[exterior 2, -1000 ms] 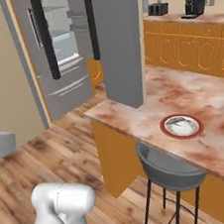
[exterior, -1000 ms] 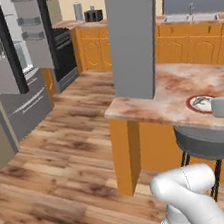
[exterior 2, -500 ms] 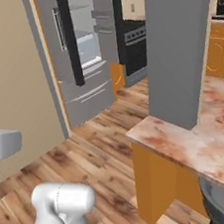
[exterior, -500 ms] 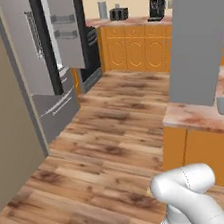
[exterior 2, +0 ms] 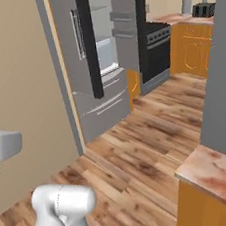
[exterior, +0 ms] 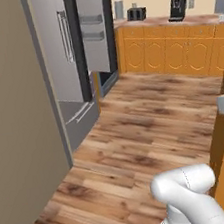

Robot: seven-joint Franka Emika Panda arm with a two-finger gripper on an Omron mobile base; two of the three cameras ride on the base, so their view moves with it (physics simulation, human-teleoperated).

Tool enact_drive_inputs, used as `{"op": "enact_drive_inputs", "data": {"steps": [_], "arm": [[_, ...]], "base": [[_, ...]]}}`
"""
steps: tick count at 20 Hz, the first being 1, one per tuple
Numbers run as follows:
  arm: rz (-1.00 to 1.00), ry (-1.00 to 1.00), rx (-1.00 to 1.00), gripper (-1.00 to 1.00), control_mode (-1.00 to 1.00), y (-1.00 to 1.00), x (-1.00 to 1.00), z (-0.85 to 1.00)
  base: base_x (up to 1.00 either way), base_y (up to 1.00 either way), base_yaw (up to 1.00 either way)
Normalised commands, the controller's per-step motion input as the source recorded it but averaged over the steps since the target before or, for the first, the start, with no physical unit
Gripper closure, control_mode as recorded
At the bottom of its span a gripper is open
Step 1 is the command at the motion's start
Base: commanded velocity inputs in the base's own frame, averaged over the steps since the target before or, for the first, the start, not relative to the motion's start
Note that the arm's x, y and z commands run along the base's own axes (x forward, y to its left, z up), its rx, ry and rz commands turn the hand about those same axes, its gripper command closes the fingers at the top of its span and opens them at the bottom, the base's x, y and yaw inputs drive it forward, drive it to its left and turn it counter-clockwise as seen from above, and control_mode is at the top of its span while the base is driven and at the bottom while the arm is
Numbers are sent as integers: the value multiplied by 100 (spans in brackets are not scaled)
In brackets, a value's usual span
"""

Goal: Transport the fish and mushroom to the fridge. Place the fish on the rack containing meat and place the mushroom on the rack containing the vegetable, ensuring meats and vegetables are on different racks.

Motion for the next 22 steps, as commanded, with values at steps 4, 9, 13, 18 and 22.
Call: {"op": "enact_drive_inputs", "data": {"steps": [4,9,13,18,22], "arm": [[0,0,0,100,100,0,0,0],[0,0,0,100,100,0,0,0],[0,0,0,100,100,0,0,0],[0,0,0,100,100,0,0,0],[0,0,0,100,100,0,0,0]], "base": [[100,36,0],[100,20,0],[100,33,0],[100,11,0],[95,-58,23]]}}
